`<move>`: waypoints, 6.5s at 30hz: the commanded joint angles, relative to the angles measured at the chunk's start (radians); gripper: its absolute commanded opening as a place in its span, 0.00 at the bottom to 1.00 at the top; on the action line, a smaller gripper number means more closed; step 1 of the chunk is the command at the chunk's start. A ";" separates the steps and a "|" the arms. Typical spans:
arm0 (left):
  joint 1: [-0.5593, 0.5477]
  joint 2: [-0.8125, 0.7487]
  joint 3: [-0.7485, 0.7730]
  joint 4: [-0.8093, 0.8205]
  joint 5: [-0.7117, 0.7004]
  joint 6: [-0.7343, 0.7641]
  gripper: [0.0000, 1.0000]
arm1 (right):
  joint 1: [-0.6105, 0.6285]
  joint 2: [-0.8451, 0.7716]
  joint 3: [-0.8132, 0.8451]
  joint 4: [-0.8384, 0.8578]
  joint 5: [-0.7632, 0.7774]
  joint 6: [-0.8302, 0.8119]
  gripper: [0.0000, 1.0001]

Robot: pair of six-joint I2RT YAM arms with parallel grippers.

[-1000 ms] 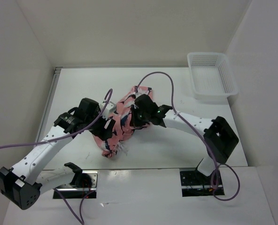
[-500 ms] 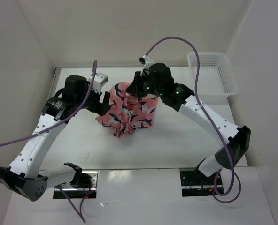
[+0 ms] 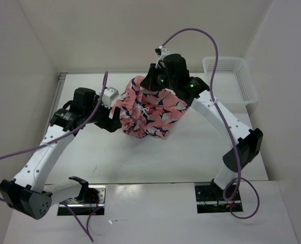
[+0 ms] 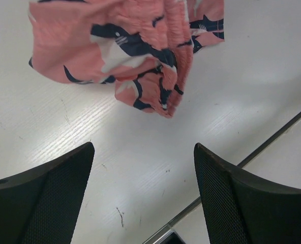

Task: Fold and stack the shorts
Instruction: Flatten the shorts out

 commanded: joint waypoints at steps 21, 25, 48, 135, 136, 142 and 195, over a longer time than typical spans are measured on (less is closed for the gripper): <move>0.070 0.251 0.325 0.080 -0.254 0.004 0.85 | -0.212 0.125 0.119 -0.029 0.049 0.112 0.66; 0.079 0.478 0.448 0.091 -0.300 0.004 0.89 | -0.237 0.079 0.044 -0.092 0.112 0.050 0.68; 0.127 1.440 1.474 -0.079 -0.378 0.004 0.80 | -0.375 -0.151 -0.314 -0.086 0.073 0.021 0.75; 0.139 1.085 1.358 -0.122 -0.114 0.004 0.00 | -0.461 0.748 0.228 0.040 0.171 -0.186 0.25; 0.139 1.085 1.358 -0.122 -0.114 0.004 0.00 | -0.461 0.748 0.228 0.040 0.171 -0.186 0.24; 0.139 1.094 1.376 -0.122 -0.105 0.004 0.00 | -0.461 0.748 0.217 0.040 0.134 -0.177 0.49; 0.190 0.458 1.654 0.019 0.042 0.004 0.00 | -0.365 -0.303 0.570 -0.173 0.425 -0.162 0.00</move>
